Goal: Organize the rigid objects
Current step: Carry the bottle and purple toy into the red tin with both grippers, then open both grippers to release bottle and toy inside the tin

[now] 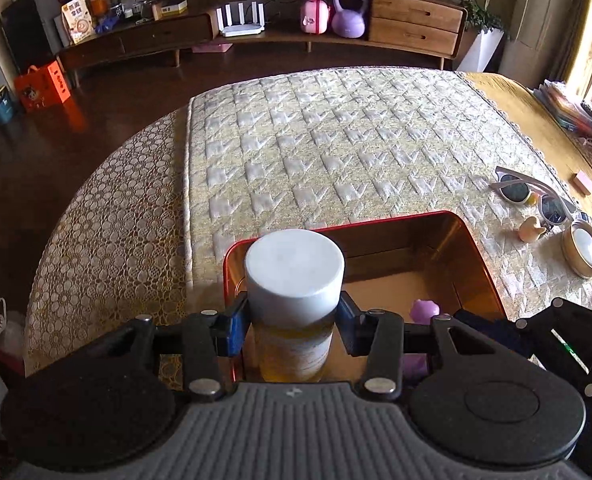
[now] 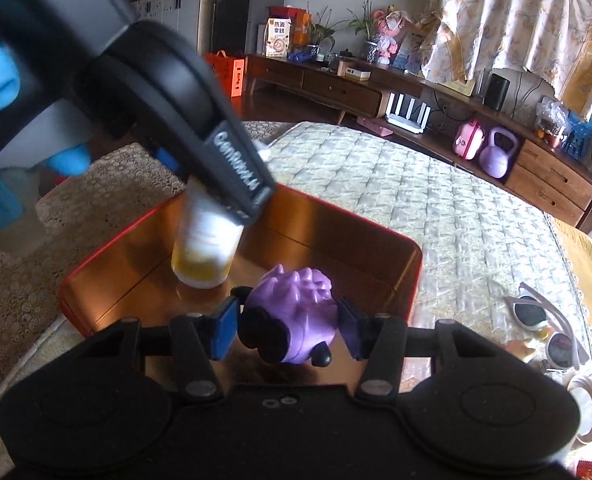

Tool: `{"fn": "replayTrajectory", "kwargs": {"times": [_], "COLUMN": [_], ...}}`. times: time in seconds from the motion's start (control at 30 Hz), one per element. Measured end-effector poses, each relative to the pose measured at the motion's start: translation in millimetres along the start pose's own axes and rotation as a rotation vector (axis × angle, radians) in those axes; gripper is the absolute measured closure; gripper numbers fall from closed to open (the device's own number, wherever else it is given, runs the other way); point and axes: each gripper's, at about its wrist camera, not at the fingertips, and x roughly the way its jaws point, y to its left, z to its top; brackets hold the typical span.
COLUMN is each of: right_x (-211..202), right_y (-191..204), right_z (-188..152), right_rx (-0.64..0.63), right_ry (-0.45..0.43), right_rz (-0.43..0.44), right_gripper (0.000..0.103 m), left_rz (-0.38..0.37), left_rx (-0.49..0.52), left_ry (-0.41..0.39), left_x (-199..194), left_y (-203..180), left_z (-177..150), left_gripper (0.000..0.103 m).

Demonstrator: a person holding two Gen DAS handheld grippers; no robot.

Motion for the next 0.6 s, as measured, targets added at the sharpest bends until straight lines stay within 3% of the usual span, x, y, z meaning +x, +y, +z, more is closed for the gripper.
{"fn": "replayTrajectory", "kwargs": {"times": [0.2, 0.43, 0.6], "right_x": [10.8, 12.1, 12.3], "right_y": [-1.1, 7.3, 8.4], "right_z": [-2.7, -6.7, -7.0], "right_rx": [0.013, -0.002, 0.004], "right_ry": [0.047, 0.037, 0.034], "right_rz": [0.001, -0.005, 0.002], "right_gripper": [0.050, 0.050, 0.050], "left_rz": [-0.013, -0.030, -0.035], "left_rx": [0.049, 0.106, 0.120], "left_ry": [-0.007, 0.007, 0.094], "left_x": [15.8, 29.0, 44.0], "left_y": [-14.3, -27.2, -27.2], "left_z": [9.4, 5.4, 1.2], "left_gripper": [0.059, 0.059, 0.059]}}
